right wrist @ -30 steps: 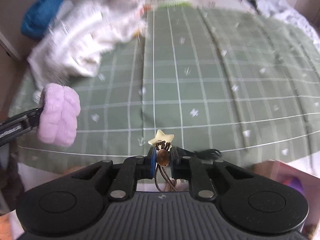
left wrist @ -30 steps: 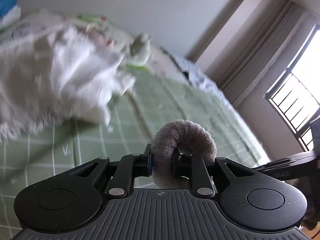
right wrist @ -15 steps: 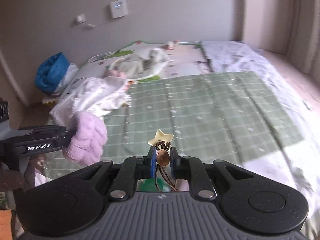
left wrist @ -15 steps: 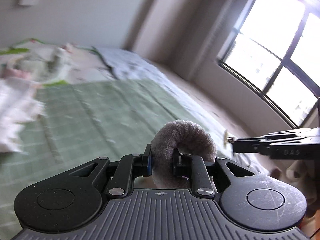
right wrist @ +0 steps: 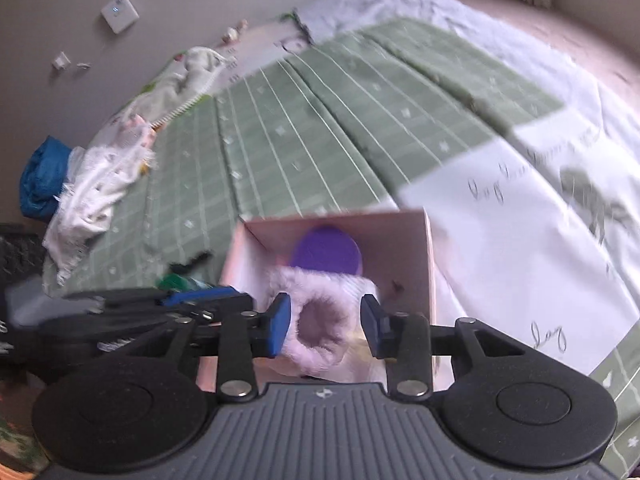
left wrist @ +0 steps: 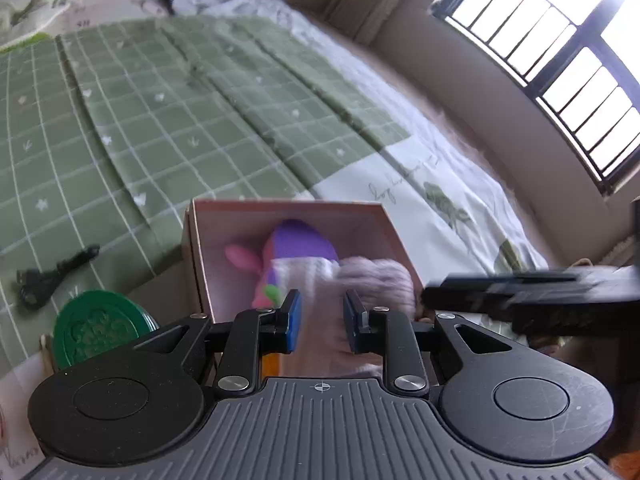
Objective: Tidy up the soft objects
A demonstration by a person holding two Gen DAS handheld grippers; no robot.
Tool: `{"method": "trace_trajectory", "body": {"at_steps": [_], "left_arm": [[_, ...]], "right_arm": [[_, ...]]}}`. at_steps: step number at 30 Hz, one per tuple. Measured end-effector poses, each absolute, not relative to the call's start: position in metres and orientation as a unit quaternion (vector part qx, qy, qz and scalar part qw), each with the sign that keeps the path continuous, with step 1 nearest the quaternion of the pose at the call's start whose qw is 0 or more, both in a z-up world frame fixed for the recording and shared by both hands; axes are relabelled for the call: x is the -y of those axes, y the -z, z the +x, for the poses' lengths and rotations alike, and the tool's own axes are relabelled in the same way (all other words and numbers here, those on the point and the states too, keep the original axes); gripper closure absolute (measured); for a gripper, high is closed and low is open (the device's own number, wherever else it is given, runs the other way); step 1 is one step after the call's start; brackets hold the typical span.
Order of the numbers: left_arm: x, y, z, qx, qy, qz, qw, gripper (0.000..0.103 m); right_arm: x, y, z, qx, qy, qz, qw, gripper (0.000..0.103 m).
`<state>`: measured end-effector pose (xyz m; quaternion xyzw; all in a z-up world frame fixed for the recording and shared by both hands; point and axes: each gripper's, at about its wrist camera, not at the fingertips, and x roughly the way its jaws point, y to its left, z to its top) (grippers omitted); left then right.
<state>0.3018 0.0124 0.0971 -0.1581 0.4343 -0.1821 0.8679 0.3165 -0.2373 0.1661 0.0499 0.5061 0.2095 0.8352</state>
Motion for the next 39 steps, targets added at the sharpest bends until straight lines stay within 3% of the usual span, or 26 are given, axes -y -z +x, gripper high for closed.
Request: {"method": "trace_trajectory", "body": {"at_steps": [7, 12, 20, 25, 29, 35, 39], "left_arm": [[-0.054, -0.136, 0.278, -0.382, 0.148, -0.133, 0.903, 0.078], [-0.102, -0.148, 0.237, -0.346, 0.11, -0.124, 0.924, 0.078], [-0.187, -0.135, 0.188, -0.289, 0.066, -0.177, 0.939, 0.078], [-0.247, -0.117, 0.171, -0.246, 0.039, -0.266, 0.931, 0.078], [-0.28, -0.113, 0.168, -0.258, 0.011, -0.334, 0.907, 0.078], [-0.291, -0.116, 0.162, -0.268, 0.022, -0.353, 0.896, 0.078], [-0.291, -0.121, 0.156, -0.258, 0.007, -0.343, 0.903, 0.078]], "right_arm": [[0.254, -0.141, 0.308, -0.528, -0.216, 0.077, 0.817, 0.064], [0.234, -0.164, 0.305, -0.511, -0.217, 0.055, 0.83, 0.048], [0.137, -0.184, 0.298, -0.498, -0.207, 0.0, 0.842, 0.035], [0.06, -0.188, 0.299, -0.49, -0.188, -0.08, 0.848, 0.034], [0.004, -0.182, 0.317, -0.525, -0.207, -0.087, 0.821, 0.034], [-0.08, -0.138, 0.344, -0.579, -0.211, -0.129, 0.777, 0.035], [-0.101, -0.103, 0.356, -0.608, -0.185, -0.129, 0.762, 0.043]]}}
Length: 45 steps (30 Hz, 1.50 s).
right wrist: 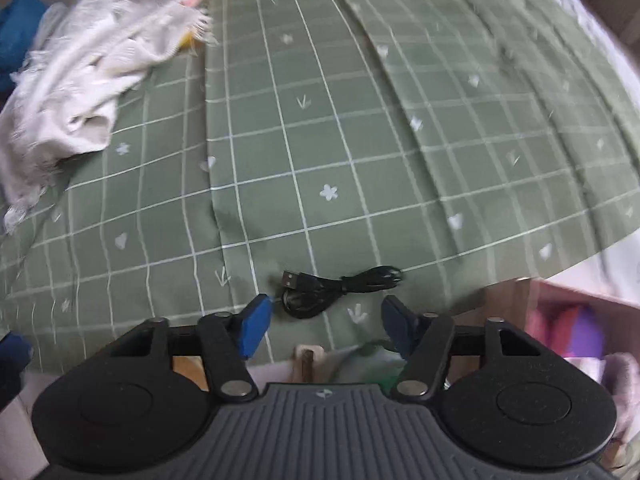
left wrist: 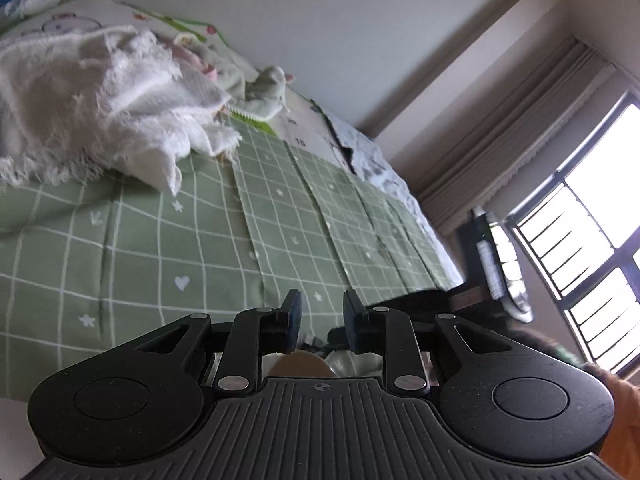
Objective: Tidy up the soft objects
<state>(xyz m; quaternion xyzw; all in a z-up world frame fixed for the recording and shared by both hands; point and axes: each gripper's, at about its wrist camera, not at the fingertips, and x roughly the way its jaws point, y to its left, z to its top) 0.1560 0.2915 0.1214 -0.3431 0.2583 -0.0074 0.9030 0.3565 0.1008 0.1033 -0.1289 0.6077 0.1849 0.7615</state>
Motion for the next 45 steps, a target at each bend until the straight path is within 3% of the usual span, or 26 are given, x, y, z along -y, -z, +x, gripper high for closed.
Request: {"method": "trace_trajectory", "body": {"at_steps": [2, 4, 6, 8, 11, 14, 17, 18, 23, 25, 27, 29, 34, 40, 45], "left_arm": [[-0.29, -0.124, 0.154, -0.261, -0.006, -0.328, 0.908, 0.078], [-0.288, -0.123, 0.155, -0.271, -0.019, -0.318, 0.908, 0.078], [-0.287, -0.119, 0.157, -0.285, -0.025, -0.315, 0.905, 0.078], [-0.286, -0.115, 0.16, -0.294, -0.027, -0.314, 0.902, 0.078], [-0.283, -0.111, 0.161, -0.298, -0.026, -0.311, 0.902, 0.078], [-0.28, -0.11, 0.161, -0.301, -0.029, -0.302, 0.904, 0.078], [-0.28, -0.109, 0.16, -0.302, -0.032, -0.303, 0.903, 0.078], [-0.281, -0.109, 0.161, -0.302, -0.033, -0.303, 0.903, 0.078], [-0.279, -0.107, 0.162, -0.306, -0.031, -0.296, 0.904, 0.078], [-0.278, -0.106, 0.163, -0.31, -0.033, -0.294, 0.904, 0.078], [-0.278, -0.104, 0.163, -0.315, -0.032, -0.29, 0.903, 0.078], [-0.276, -0.106, 0.163, -0.316, -0.033, -0.284, 0.905, 0.078], [-0.272, -0.111, 0.157, -0.309, -0.043, -0.262, 0.913, 0.078], [-0.246, -0.138, 0.139, -0.245, -0.002, -0.19, 0.951, 0.078], [-0.189, -0.139, 0.147, -0.288, 0.056, -0.143, 0.945, 0.078]], "right_arm": [[-0.107, -0.091, 0.354, -0.603, -0.192, -0.147, 0.76, 0.043], [-0.114, -0.082, 0.347, -0.596, -0.208, -0.183, 0.753, 0.051], [-0.118, -0.08, 0.34, -0.592, -0.222, -0.216, 0.744, 0.066], [-0.118, -0.086, 0.333, -0.588, -0.249, -0.233, 0.733, 0.07], [-0.115, -0.095, 0.333, -0.583, -0.245, -0.237, 0.737, 0.07], [-0.103, -0.093, 0.356, -0.617, -0.205, -0.15, 0.745, 0.068], [-0.091, -0.077, 0.377, -0.651, -0.146, -0.054, 0.743, 0.049], [-0.086, -0.072, 0.383, -0.656, -0.121, -0.027, 0.744, 0.047], [-0.07, -0.05, 0.397, -0.659, -0.037, 0.055, 0.75, 0.047], [-0.071, -0.048, 0.397, -0.648, -0.039, 0.05, 0.759, 0.057], [-0.079, -0.052, 0.392, -0.633, -0.062, 0.01, 0.772, 0.082], [-0.084, -0.062, 0.385, -0.622, -0.088, -0.012, 0.778, 0.09], [-0.081, -0.112, 0.357, -0.589, -0.155, -0.033, 0.793, 0.091], [-0.047, -0.169, 0.305, -0.569, -0.231, -0.029, 0.789, 0.091], [-0.005, -0.181, 0.252, -0.55, -0.264, -0.061, 0.79, 0.09]]}}
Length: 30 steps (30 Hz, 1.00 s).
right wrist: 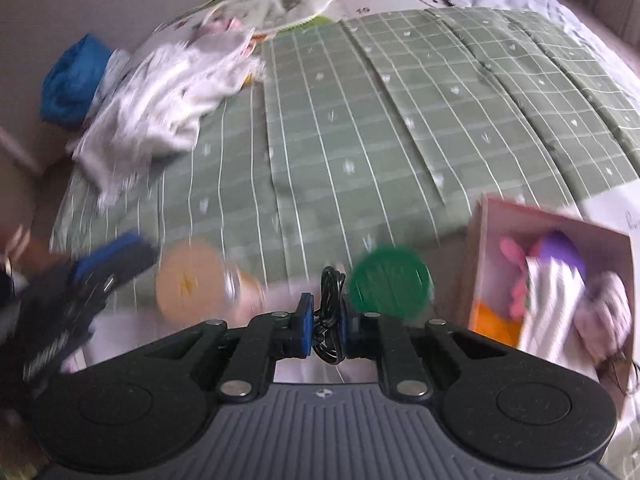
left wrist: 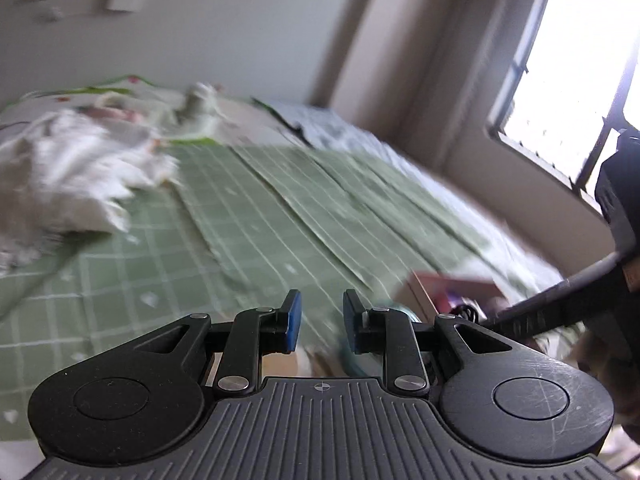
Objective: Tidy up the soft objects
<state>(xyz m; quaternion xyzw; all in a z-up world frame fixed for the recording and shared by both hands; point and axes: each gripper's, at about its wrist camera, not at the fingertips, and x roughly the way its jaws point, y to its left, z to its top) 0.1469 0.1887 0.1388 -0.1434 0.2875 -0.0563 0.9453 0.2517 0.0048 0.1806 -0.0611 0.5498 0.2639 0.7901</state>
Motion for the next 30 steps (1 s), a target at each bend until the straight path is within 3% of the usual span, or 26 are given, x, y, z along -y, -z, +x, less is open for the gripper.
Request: {"method": "trace_trajectory", "body": {"at_steps": [8, 10, 12, 13, 19, 23, 24, 30], "left_arm": [[-0.13, -0.104, 0.181, -0.364, 0.054, -0.119, 0.922, 0.078], [-0.127, -0.1, 0.197, -0.376, 0.042, -0.11, 0.919, 0.078], [-0.126, -0.1, 0.221, -0.39, 0.022, -0.107, 0.914, 0.078], [-0.125, -0.1, 0.235, -0.404, 0.01, -0.103, 0.909, 0.078], [-0.115, -0.08, 0.314, -0.518, -0.036, -0.024, 0.854, 0.081], [-0.117, -0.064, 0.333, -0.545, -0.043, -0.01, 0.837, 0.087], [-0.118, -0.061, 0.335, -0.548, -0.035, -0.011, 0.836, 0.094], [-0.112, -0.051, 0.333, -0.565, -0.03, 0.026, 0.824, 0.094]], "right_arm": [[0.061, -0.115, 0.214, -0.562, -0.286, -0.027, 0.776, 0.09], [0.077, -0.101, 0.206, -0.561, -0.299, 0.003, 0.772, 0.081], [0.096, -0.088, 0.194, -0.553, -0.31, 0.032, 0.773, 0.061], [0.104, -0.083, 0.188, -0.547, -0.314, 0.041, 0.775, 0.059], [0.103, -0.077, 0.153, -0.515, -0.334, -0.034, 0.789, 0.058], [0.104, -0.096, 0.145, -0.498, -0.375, -0.015, 0.782, 0.052], [0.105, -0.099, 0.143, -0.493, -0.378, -0.015, 0.784, 0.05], [0.11, -0.107, 0.143, -0.484, -0.372, -0.018, 0.792, 0.05]]}}
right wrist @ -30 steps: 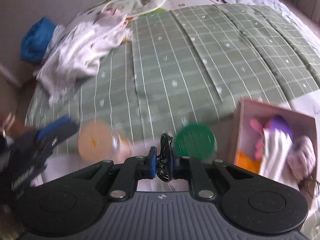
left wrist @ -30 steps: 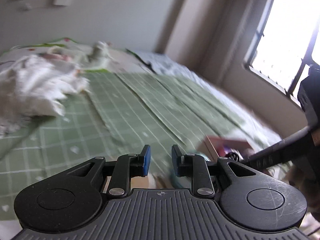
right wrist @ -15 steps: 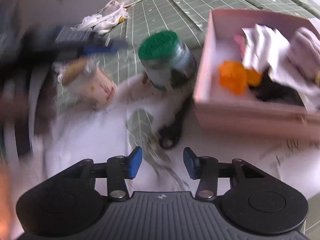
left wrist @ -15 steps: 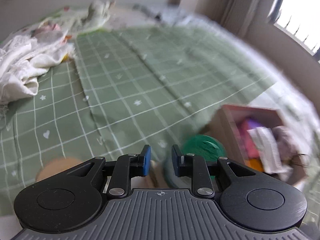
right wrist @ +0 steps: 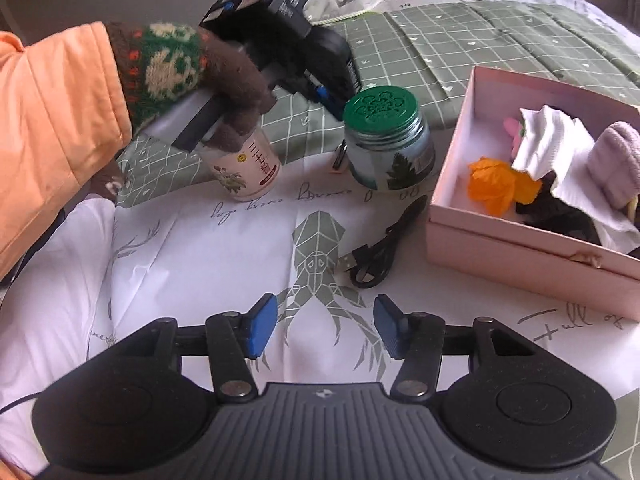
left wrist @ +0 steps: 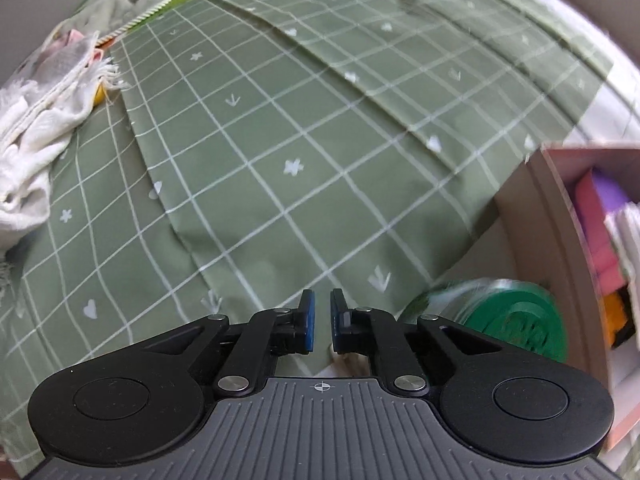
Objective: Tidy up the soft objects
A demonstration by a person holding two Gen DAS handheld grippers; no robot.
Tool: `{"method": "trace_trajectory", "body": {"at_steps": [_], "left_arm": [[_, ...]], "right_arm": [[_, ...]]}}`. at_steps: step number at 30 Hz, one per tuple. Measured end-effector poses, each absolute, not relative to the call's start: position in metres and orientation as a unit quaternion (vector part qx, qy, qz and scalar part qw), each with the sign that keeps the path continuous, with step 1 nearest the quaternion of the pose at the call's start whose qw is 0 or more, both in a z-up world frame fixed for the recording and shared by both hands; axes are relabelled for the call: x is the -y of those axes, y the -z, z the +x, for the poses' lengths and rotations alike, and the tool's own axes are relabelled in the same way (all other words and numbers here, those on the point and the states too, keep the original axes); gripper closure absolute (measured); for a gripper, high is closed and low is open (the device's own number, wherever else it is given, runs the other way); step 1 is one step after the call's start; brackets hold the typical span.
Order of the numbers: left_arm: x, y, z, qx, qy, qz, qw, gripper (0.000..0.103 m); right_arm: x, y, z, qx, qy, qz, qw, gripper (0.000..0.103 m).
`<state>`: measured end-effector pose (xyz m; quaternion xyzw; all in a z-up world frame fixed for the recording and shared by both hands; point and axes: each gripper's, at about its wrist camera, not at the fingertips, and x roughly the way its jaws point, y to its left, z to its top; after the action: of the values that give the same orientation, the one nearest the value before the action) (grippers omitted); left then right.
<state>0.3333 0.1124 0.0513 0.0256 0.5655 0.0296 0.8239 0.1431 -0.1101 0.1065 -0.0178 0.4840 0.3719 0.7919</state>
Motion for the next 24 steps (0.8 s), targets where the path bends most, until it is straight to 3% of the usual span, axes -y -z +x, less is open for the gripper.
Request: {"method": "trace_trajectory", "body": {"at_steps": [11, 17, 21, 24], "left_arm": [[-0.059, -0.037, 0.248, -0.605, 0.078, 0.148, 0.778, 0.094], [-0.082, -0.069, 0.221, -0.533, 0.066, 0.001, 0.843, 0.089], [-0.077, -0.063, 0.223, -0.497, 0.044, 0.037, 0.866, 0.086], [-0.084, -0.054, 0.226, -0.471, 0.028, 0.009, 0.881, 0.086]], "right_arm": [[0.13, -0.089, 0.17, -0.508, -0.294, 0.011, 0.81, 0.046], [0.12, -0.079, 0.163, -0.509, -0.282, -0.023, 0.813, 0.039], [0.114, -0.07, 0.161, -0.514, -0.277, -0.043, 0.811, 0.038], [0.113, -0.066, 0.16, -0.514, -0.277, -0.054, 0.81, 0.036]]}}
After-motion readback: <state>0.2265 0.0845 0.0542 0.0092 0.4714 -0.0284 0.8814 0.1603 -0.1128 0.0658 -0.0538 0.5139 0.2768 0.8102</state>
